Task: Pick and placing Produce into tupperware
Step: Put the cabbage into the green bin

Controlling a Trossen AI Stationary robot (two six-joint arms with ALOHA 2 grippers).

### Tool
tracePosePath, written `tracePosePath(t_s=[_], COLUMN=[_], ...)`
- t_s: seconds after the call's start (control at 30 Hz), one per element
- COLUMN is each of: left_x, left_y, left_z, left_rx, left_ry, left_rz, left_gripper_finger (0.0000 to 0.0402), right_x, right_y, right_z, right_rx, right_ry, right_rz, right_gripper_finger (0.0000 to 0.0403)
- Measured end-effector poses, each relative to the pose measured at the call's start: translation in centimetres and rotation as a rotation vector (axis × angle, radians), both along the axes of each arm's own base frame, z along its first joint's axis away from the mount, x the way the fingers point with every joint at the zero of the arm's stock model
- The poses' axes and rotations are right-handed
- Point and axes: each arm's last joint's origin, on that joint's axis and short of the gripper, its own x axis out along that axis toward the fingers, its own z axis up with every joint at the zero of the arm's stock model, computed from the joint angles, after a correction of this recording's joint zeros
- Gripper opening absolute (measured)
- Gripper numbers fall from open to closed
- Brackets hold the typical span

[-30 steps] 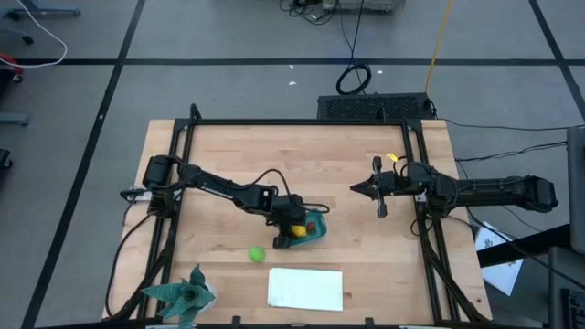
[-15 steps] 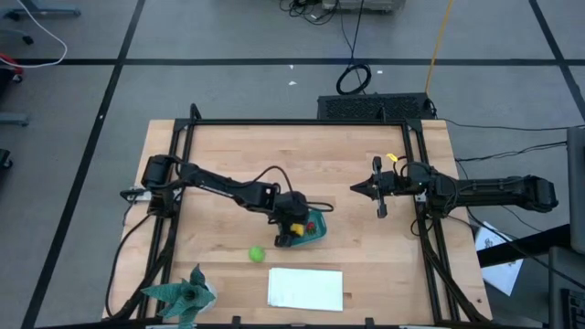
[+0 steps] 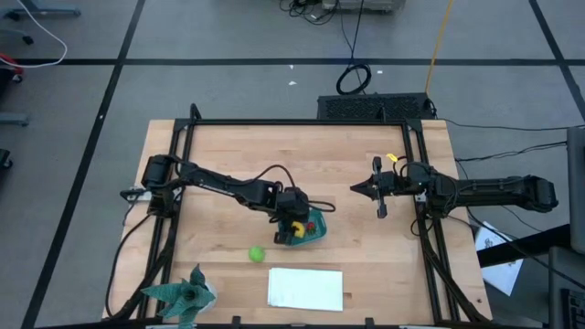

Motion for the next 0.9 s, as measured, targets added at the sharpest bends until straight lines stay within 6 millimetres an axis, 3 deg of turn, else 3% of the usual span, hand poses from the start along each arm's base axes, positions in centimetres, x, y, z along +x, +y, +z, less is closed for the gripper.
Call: tracePosePath(t_s=[0.37,0.57,0.9], left_x=[-0.4,-0.9,-4.0], left_y=[0.0,0.2,0.6], left_z=[-0.2,0.2,6.9], left_rx=[0.030,0.061,0.093], left_ry=[0.043,0.071,-0.048], left_rz=[-0.040,-0.031,-0.046], left_gripper_finger=[0.0016,0.0018,0.0003], right_x=[0.0,0.0,0.1], right_y=[0.0,0.0,0.0], right_z=[0.0,0.0,-0.1], right_rx=[0.000,0.000,0.001], right_ry=[0.000,0.000,0.005], right_rz=[0.000,0.000,0.000], right_gripper_finger=[0.0000,0.0000,0.0000])
